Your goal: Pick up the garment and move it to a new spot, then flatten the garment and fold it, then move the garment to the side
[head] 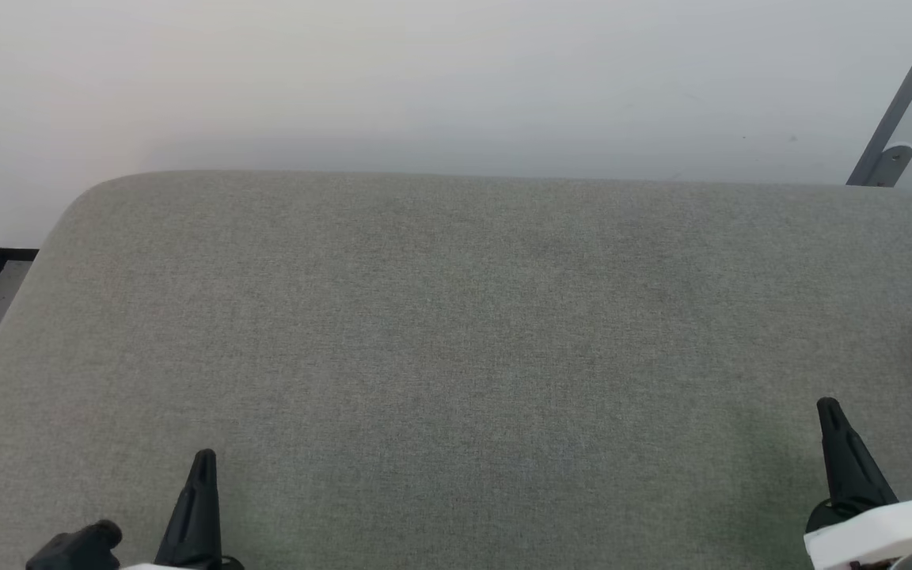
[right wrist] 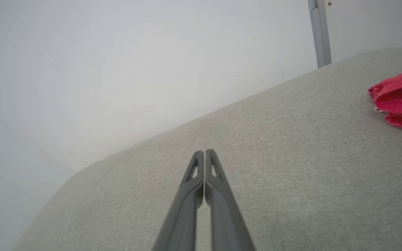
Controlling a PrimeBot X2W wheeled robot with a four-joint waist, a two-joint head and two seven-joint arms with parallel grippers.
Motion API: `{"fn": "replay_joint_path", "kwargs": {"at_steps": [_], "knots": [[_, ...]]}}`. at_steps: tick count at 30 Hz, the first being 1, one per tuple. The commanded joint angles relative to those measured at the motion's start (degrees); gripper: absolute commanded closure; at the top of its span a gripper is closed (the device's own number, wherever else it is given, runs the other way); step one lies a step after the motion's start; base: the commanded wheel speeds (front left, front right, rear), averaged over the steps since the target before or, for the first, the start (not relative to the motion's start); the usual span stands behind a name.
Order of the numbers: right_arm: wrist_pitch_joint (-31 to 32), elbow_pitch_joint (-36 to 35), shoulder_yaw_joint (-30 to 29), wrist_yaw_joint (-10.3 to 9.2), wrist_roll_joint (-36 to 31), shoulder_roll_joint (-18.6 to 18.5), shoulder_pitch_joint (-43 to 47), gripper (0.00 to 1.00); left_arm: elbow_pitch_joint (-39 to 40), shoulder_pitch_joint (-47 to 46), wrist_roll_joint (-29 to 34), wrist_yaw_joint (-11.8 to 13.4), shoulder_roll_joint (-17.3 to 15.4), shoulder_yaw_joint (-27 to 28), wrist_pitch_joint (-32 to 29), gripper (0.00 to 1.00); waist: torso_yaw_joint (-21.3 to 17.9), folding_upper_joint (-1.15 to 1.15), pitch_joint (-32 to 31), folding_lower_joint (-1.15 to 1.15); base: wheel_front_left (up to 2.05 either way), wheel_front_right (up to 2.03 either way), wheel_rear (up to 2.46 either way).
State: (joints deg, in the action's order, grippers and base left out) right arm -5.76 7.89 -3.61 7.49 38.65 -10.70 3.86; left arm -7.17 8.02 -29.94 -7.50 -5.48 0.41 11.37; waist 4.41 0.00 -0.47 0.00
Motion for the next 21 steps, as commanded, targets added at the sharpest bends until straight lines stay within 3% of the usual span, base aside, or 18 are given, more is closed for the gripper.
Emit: {"fn": "replay_joint_path", "kwargs": {"at_steps": [1,21], "knots": [[0.5,-0.4,-0.3,0.0,2.3,0.0,-2.0,1.0,0.4,-2.0,-3.0,0.0,-0.4,0.4,-0.5,1.0,-0.1,0.0,0.0,0.0,0.0,0.0,0.0],[3.7,1.3,-1.1,0.0,16.3,2.1,-4.3,1.0,-1.6,-5.5,-20.0,0.0,-0.3,1.0,-4.5,1.0,-0.9,0.0,0.1,0.0,0.0,0.0,0.0]]}}
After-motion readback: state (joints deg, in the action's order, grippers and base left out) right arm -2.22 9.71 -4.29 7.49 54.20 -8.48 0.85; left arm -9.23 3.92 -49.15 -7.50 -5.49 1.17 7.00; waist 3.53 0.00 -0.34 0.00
